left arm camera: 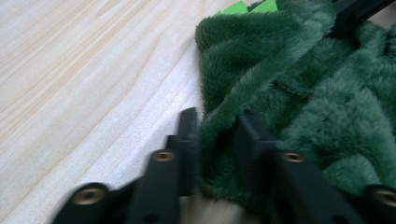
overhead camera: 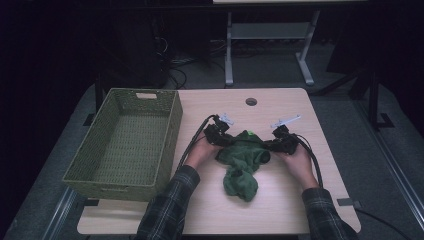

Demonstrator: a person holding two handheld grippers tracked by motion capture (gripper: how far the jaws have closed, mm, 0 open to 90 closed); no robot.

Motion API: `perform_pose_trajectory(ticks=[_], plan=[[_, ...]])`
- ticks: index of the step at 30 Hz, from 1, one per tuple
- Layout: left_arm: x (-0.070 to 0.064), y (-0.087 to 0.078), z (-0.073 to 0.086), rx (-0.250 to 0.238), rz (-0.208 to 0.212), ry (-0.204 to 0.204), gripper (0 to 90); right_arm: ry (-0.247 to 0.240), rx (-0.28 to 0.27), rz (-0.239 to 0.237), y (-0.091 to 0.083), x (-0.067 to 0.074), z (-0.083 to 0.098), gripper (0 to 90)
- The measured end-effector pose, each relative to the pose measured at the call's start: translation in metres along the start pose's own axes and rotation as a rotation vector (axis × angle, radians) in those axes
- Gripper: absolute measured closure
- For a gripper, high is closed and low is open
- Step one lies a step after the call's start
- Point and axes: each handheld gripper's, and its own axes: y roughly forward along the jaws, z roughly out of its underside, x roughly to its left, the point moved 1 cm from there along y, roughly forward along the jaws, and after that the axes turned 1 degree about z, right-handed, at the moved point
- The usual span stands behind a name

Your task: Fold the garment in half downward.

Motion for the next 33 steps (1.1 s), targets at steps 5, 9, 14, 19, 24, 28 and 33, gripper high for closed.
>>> perform_pose_trajectory(ticks=[5, 9, 14, 19, 24, 28, 33], plan=[[0.0, -0.001, 0.0, 0.005, 0.0, -0.018, 87.4, 0.014, -0.009, 0.017, 0.001, 0.0, -0.002, 88.0], [0.0, -0.006, -0.001, -0.023, -0.016, -0.039, 87.8, 0.048, -0.071, 0.038, -0.004, -0.006, -0.011, 88.6], [0.0, -0.019, -0.012, -0.077, -0.042, -0.034, 87.7, 0.064, -0.104, 0.044, -0.011, -0.012, -0.025, 88.5], [0.002, -0.035, -0.025, -0.13, -0.056, -0.037, 87.6, 0.052, -0.112, 0.056, -0.02, -0.012, -0.045, 88.6], [-0.002, -0.053, -0.031, -0.178, -0.058, -0.021, 87.2, 0.023, -0.156, 0.043, -0.037, -0.008, -0.054, 88.5], [-0.013, -0.064, -0.033, -0.202, -0.052, 0.004, 87.3, 0.002, -0.196, 0.009, -0.046, -0.003, -0.049, 88.4], [-0.031, -0.074, -0.029, -0.233, -0.032, 0.024, 87.1, -0.004, -0.192, -0.008, -0.052, -0.003, -0.039, 88.3]])
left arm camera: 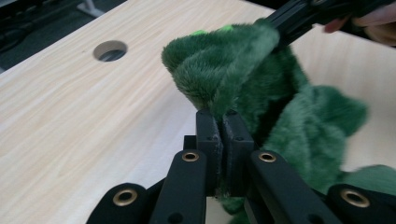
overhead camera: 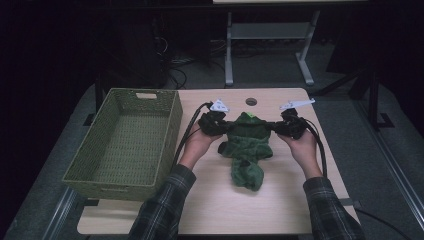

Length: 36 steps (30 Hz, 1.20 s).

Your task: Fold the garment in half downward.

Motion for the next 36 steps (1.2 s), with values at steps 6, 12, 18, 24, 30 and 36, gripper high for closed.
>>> perform_pose_trajectory(ticks=[6, 12, 18, 24, 30, 36], plan=[[-0.014, -0.01, 0.007, -0.003, 0.008, 0.012, 87.0, -0.043, -0.016, -0.022, -0.013, 0.01, 0.011, 88.3], [-0.026, -0.021, 0.016, 0.002, 0.029, 0.017, 86.9, -0.085, -0.031, -0.035, -0.025, 0.025, 0.022, 88.3], [-0.042, -0.029, 0.025, -0.002, 0.065, 0.024, 86.7, -0.104, -0.043, -0.06, -0.033, 0.039, 0.032, 88.2], [-0.056, -0.037, 0.038, 0.006, 0.086, 0.048, 86.6, -0.138, -0.051, -0.087, -0.044, 0.054, 0.047, 87.9], [-0.069, -0.041, 0.052, 0.006, 0.09, 0.095, 86.6, -0.169, -0.024, -0.101, -0.048, 0.069, 0.062, 87.9], [-0.077, -0.04, 0.065, 0.025, 0.123, 0.091, 86.6, -0.183, -0.002, -0.117, -0.048, 0.078, 0.075, 87.9]])
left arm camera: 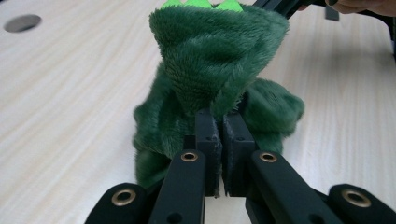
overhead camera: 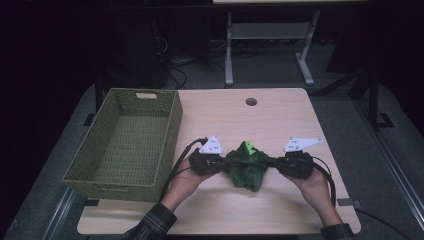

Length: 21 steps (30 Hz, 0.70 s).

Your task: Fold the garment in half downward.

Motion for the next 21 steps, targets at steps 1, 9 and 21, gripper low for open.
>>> perform_pose_trajectory(ticks=[1, 9, 21], plan=[[-0.001, 0.001, 0.001, 0.0, 0.003, -0.005, 86.5, -0.002, -0.004, -0.003, 0.0, 0.002, 0.002, 87.9], [-0.013, 0.009, 0.021, 0.052, 0.035, 0.004, 86.5, 0.005, 0.041, -0.033, 0.003, 0.016, 0.016, 87.9], [-0.022, 0.026, 0.041, 0.14, 0.07, 0.028, 86.8, 0.003, 0.131, -0.091, 0.017, 0.026, 0.035, 88.0]])
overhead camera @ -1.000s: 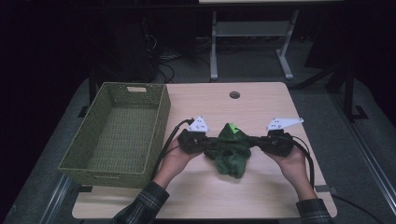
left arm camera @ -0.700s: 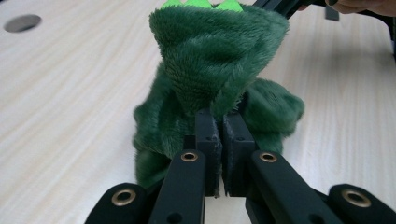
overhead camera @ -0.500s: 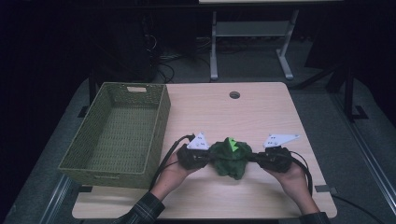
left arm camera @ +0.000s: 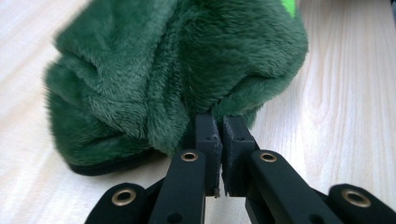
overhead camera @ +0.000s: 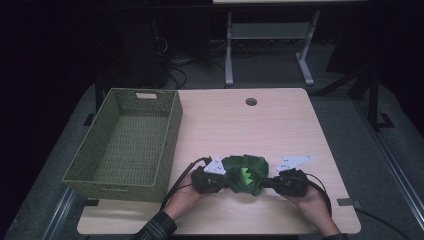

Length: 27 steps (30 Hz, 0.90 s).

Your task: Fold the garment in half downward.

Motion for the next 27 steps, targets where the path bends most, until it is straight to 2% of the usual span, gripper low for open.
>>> perform_pose_trajectory(ticks=[4, 9, 13, 14, 17, 20, 21, 22, 27], plan=[[0.0, 0.006, 0.003, 0.034, 0.006, 0.014, 86.8, 0.004, 0.046, -0.011, 0.01, 0.0, 0.003, 88.1], [-0.001, 0.006, 0.003, 0.026, 0.01, 0.001, 85.4, 0.008, 0.07, -0.009, 0.016, 0.0, 0.005, 87.7], [-0.004, 0.002, 0.002, 0.004, 0.012, -0.018, 72.3, 0.009, 0.04, 0.004, 0.01, 0.0, 0.005, 78.4], [-0.005, -0.002, 0.001, 0.003, 0.011, -0.007, 69.2, 0.02, 0.027, 0.008, 0.006, 0.001, 0.005, 76.7], [-0.01, -0.009, 0.0, -0.016, 0.009, -0.014, 65.0, 0.024, -0.022, 0.015, -0.005, 0.001, 0.006, 73.5], [-0.014, -0.017, 0.0, -0.023, 0.011, -0.002, 60.2, 0.034, -0.044, 0.012, -0.015, 0.003, 0.009, 72.8], [-0.017, -0.019, 0.0, -0.031, 0.016, -0.011, 57.9, 0.035, -0.052, 0.01, -0.018, 0.004, 0.01, 72.8], [-0.019, -0.022, 0.0, -0.03, 0.017, 0.002, 55.7, 0.034, -0.059, 0.008, -0.021, 0.004, 0.012, 72.8], [-0.027, -0.036, -0.003, -0.071, 0.018, 0.013, 53.9, 0.024, -0.08, 0.023, -0.032, 0.009, 0.012, 77.2]])
